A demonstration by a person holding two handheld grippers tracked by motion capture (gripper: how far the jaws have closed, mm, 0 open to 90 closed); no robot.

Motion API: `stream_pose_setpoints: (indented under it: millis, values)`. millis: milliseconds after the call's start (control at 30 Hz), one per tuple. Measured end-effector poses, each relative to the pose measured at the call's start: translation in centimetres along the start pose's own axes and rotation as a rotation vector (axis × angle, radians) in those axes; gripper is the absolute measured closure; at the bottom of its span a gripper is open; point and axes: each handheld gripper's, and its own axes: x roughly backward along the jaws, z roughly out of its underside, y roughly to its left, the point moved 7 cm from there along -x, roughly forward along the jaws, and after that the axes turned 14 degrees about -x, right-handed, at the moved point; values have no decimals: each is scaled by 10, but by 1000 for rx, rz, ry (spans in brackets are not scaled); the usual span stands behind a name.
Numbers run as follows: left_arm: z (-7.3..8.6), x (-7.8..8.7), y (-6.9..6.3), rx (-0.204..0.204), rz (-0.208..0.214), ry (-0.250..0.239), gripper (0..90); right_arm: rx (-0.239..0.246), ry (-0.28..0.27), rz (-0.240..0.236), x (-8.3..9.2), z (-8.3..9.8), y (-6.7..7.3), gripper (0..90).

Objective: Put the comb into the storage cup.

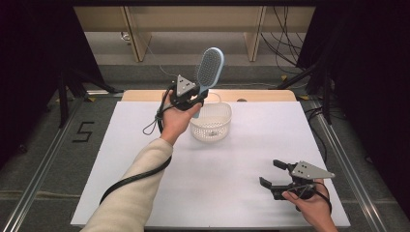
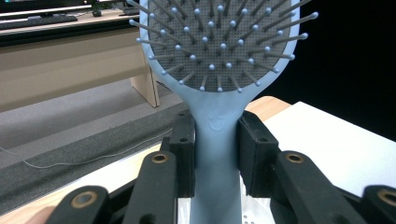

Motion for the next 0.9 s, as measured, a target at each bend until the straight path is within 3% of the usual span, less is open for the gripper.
stream_pose_setpoints:
  millis: [900]
  values:
    - [2, -6, -1, -5, 6, 7, 694, -2, 2, -2, 0, 0, 0, 161]
